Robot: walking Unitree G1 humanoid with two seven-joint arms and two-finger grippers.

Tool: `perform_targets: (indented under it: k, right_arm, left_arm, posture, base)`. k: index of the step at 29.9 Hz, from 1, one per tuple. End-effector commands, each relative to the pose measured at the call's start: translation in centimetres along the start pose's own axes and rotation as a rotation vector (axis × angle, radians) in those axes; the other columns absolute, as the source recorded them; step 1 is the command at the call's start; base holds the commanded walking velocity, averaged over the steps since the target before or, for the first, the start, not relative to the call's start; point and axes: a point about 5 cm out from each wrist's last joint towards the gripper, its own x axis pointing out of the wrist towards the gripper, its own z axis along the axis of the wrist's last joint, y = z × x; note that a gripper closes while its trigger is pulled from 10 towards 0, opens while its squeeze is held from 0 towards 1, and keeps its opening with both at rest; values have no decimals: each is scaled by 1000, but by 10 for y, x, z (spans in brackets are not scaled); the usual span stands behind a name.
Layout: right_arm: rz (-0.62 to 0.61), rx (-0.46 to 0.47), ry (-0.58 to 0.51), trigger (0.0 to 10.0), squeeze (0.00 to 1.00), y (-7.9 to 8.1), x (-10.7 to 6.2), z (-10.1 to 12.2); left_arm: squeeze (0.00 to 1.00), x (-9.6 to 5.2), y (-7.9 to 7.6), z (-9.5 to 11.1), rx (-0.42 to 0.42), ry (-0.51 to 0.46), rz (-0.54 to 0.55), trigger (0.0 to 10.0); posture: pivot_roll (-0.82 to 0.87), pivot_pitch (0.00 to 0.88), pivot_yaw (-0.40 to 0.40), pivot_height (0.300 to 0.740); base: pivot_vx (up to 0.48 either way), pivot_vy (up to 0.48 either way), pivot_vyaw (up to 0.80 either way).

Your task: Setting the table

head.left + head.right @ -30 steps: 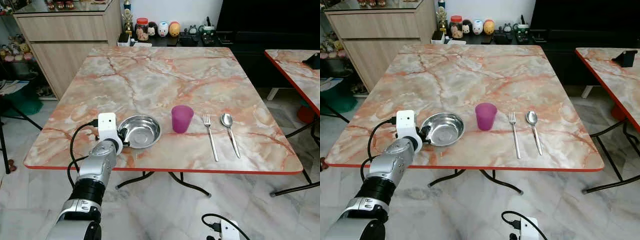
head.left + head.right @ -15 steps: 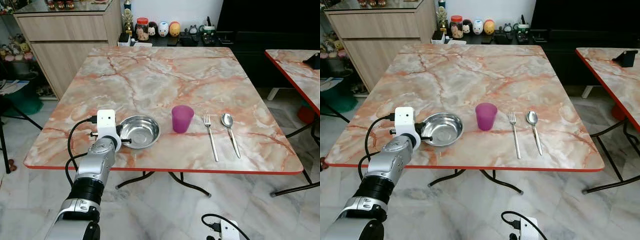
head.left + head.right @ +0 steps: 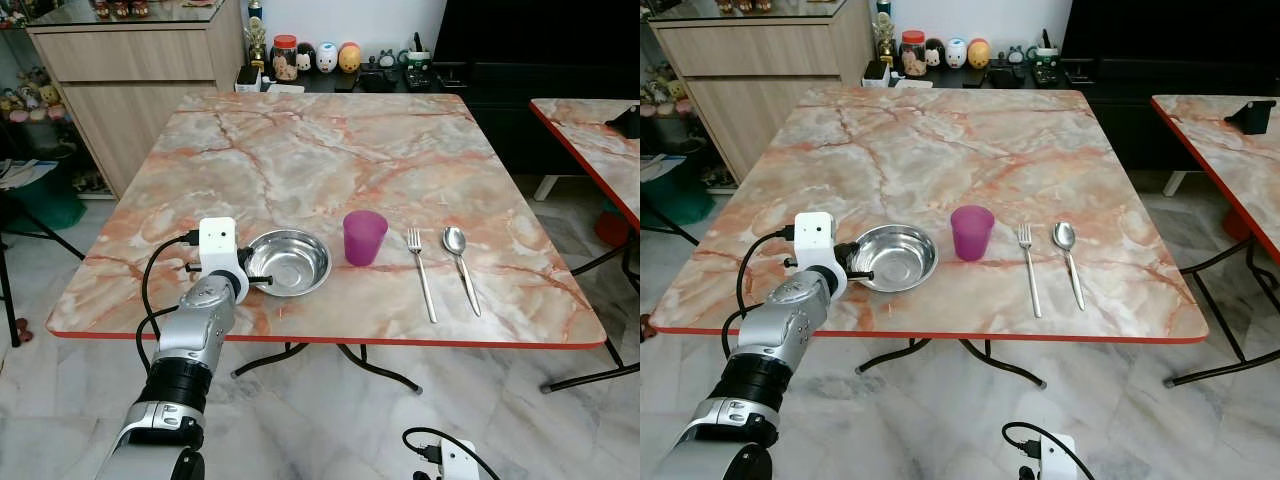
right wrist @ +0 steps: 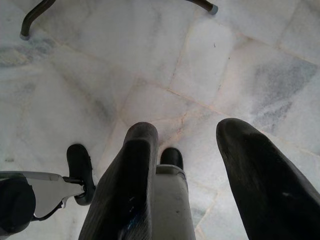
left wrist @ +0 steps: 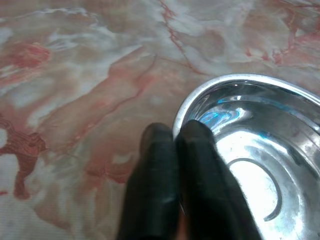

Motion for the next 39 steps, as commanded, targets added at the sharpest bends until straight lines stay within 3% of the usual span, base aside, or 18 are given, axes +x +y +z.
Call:
perform_targets:
  k: [1,18,19,20,39]
  right_arm:
    - [-3,-2,16,10000,0,0,0,-3]
    - [-6,1,15,10000,0,0,0,-3]
    - [-6,2,15,10000,0,0,0,-3]
    - [-6,3,15,10000,0,0,0,-3]
    - [-5,4,17,10000,0,0,0,-4]
  left_arm:
    - [1000,-2,4,-1,2,4,17,10000]
    - [1000,-2,4,-2,8,15,28,10000]
    - [467,-2,4,-2,7,19,21,10000]
    - [0,-2,2,-4,8,29,10,10000]
    - [0,0,-7,-17,19,114,-26,10000]
  posture:
    - [35,0,-14,740]
    - [37,0,-14,740]
    - [37,0,-14,740]
    - [36,0,-14,740]
    - [32,0,-11,740]
  base:
    - [0,0,0]
    - [0,0,0]
    - [0,0,0]
    - [0,0,0]
    - [0,0,0]
